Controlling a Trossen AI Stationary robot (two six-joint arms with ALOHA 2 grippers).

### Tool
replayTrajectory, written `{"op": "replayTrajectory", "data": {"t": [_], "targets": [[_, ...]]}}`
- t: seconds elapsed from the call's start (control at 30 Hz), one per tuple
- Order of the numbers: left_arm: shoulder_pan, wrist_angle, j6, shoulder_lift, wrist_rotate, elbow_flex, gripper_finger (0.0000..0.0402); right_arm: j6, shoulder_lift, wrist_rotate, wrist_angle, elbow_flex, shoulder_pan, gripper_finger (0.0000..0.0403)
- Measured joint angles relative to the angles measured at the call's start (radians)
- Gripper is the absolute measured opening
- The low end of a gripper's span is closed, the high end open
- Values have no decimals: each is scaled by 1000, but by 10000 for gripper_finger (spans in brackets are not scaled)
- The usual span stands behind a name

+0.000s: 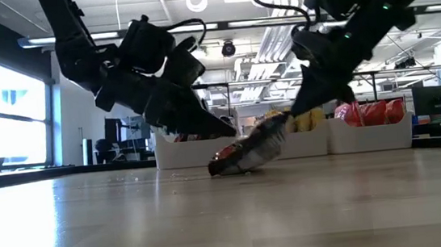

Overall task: Sort Maruchan noodles
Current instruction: Put the black noodle into the left white bin

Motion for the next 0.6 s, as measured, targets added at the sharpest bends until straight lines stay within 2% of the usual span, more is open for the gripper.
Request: {"op": "replayTrajectory", "data": {"t": [0.17,0.33,0.43,0.6], "targets": [[-5,-64,23,8,0,11,35,-44,-4,-103,-3,50,-68,0],[-5,-93,27,8,0,12,35,34,-4,-182,-26,52,-64,4],[-5,-107,36,7,0,13,35,87,-3,-173,-63,52,-30,25],[-3,-140,54,4,0,15,35,156,-3,-76,-113,52,30,86]]}}
